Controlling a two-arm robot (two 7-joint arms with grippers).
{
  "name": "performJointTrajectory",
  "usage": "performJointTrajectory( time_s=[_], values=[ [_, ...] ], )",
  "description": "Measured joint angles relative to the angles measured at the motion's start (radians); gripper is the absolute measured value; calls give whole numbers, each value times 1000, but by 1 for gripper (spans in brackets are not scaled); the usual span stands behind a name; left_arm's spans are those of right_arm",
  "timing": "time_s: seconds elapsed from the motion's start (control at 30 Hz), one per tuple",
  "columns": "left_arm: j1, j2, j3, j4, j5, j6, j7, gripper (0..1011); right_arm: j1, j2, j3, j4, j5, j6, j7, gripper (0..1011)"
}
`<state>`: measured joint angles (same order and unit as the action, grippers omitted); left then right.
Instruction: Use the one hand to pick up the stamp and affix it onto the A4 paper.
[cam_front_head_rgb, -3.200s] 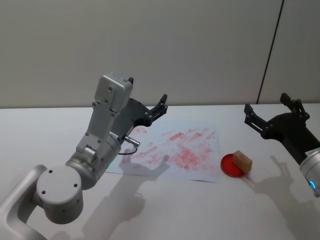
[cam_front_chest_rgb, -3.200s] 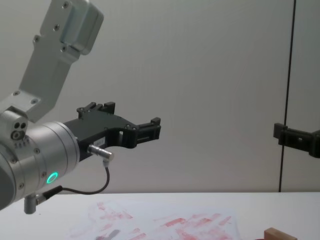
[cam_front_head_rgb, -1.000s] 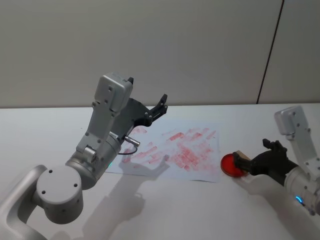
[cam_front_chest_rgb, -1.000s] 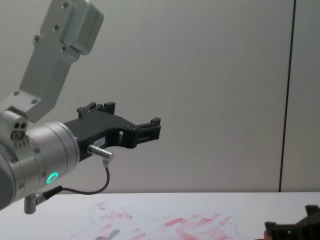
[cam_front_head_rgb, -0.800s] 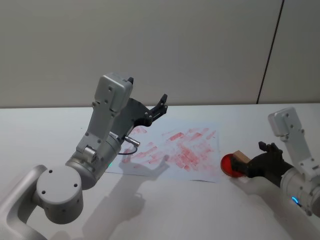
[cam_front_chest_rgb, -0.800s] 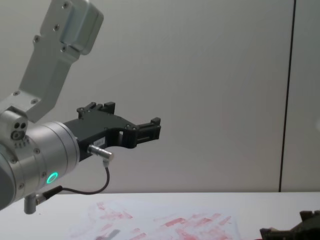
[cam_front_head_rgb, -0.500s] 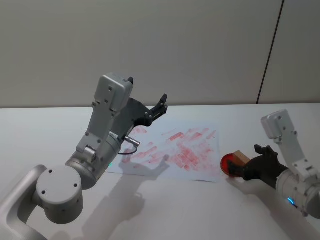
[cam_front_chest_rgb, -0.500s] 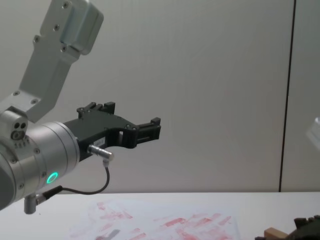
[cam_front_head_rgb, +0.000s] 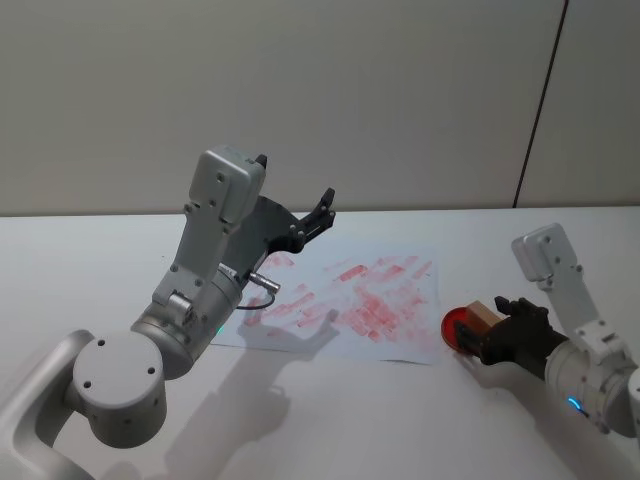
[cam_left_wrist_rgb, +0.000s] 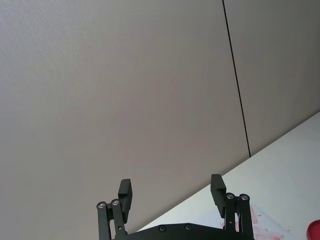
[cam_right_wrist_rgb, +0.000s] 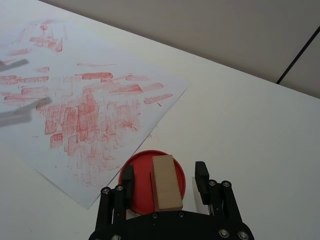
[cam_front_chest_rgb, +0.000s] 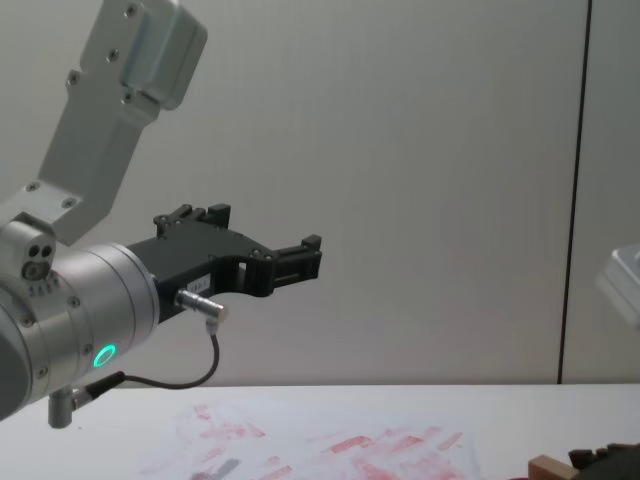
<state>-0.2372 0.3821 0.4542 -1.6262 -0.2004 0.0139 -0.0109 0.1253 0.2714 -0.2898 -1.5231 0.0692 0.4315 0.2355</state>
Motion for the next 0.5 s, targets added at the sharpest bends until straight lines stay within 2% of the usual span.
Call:
performJointTrajectory(
  time_s=[0.13,0.17,0.23,0.27,0.3,0.43,0.47,0.5],
  values=[
    [0,0,0,0,0,0,0,1001,2,-2,-1,4,-3,0,2,645],
    [0,0,0,0,0,0,0,1001,2,-2,-2,5,-4,0,2,645],
    [0,0,0,0,0,0,0,1001,3,-2,-2,6,-5,-1,3,544],
    [0,0,0,0,0,0,0,1001,4,-3,-2,7,-6,-1,3,544],
    [0,0,0,0,0,0,0,1002,4,-3,-3,7,-6,-1,4,484],
    [0,0,0,0,0,0,0,1001,4,-3,-3,9,-7,-1,4,387],
    [0,0,0,0,0,0,0,1001,5,-4,-3,10,-8,-1,5,319],
    [0,0,0,0,0,0,0,1002,5,-4,-3,10,-8,-1,5,303]
  ],
)
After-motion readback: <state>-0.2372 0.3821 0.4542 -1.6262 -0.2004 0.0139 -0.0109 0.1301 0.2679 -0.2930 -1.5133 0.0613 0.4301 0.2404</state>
